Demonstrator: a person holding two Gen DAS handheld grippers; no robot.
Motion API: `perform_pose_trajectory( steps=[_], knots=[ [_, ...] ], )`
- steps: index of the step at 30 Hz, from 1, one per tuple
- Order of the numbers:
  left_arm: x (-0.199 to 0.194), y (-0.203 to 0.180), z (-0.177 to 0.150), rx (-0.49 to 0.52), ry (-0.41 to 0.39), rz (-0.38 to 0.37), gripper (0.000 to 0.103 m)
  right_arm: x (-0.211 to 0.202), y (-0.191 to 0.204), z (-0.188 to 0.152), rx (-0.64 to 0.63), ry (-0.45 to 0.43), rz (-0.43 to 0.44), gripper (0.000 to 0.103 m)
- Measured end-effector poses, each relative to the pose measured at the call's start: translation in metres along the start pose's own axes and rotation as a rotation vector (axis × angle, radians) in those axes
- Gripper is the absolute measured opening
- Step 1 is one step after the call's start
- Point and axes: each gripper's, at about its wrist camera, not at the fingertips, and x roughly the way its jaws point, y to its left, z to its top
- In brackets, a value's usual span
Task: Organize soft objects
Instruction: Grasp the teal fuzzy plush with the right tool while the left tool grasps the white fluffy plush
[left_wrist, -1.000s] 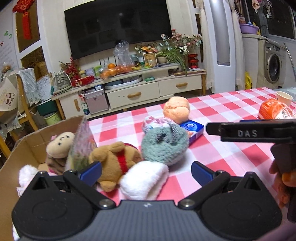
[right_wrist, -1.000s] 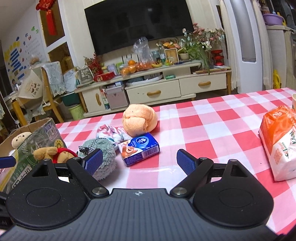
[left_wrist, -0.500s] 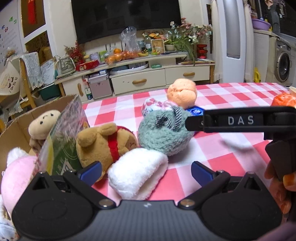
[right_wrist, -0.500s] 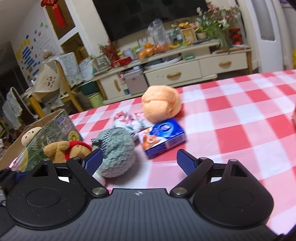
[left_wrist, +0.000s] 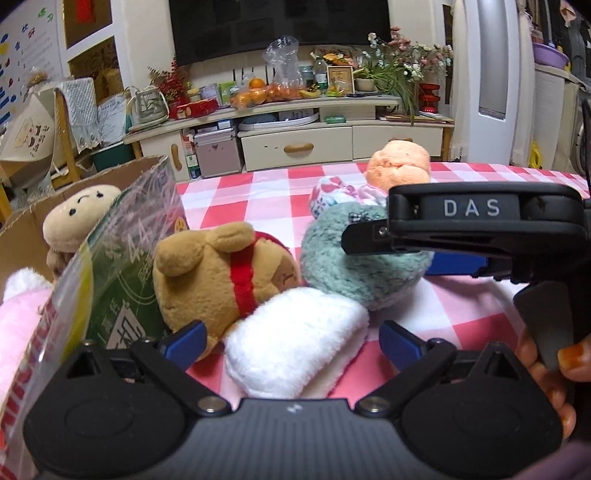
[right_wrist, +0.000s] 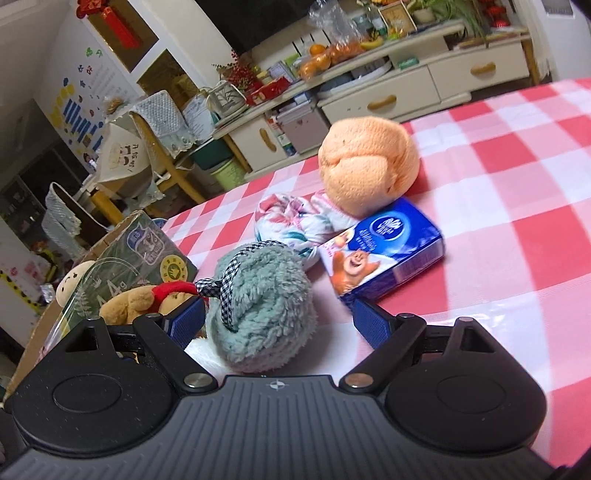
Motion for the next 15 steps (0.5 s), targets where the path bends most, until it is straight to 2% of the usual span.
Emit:
perform_pose_trajectory(
  steps=[6, 10, 12, 13, 15],
  knots=[
    [0.008, 0.006, 0.004, -0.03, 0.013, -0.004, 0.091, 0.008, 0.005, 0.0, 0.004, 0.006, 0.026, 0.103],
    [0.011, 0.006, 0.005, -0.028, 0.02, -0.003, 0.078, 0.009, 0.008, -0.001, -0.015, -0.007, 0.022, 0.103],
    [0.014, 0.008, 0.005, -0.035, 0.032, -0.019, 0.074, 0.009, 0.007, -0.001, -0.02, -0.009, 0.019, 0.094],
    [0.015, 0.009, 0.005, -0.04, 0.04, -0.028, 0.071, 0.009, 0.006, 0.0, -0.016, -0.005, 0.024, 0.082],
    [0.016, 0.01, 0.004, -0.045, 0.051, -0.042, 0.066, 0.01, 0.004, 0.0, -0.006, -0.004, 0.044, 0.074]
  ],
)
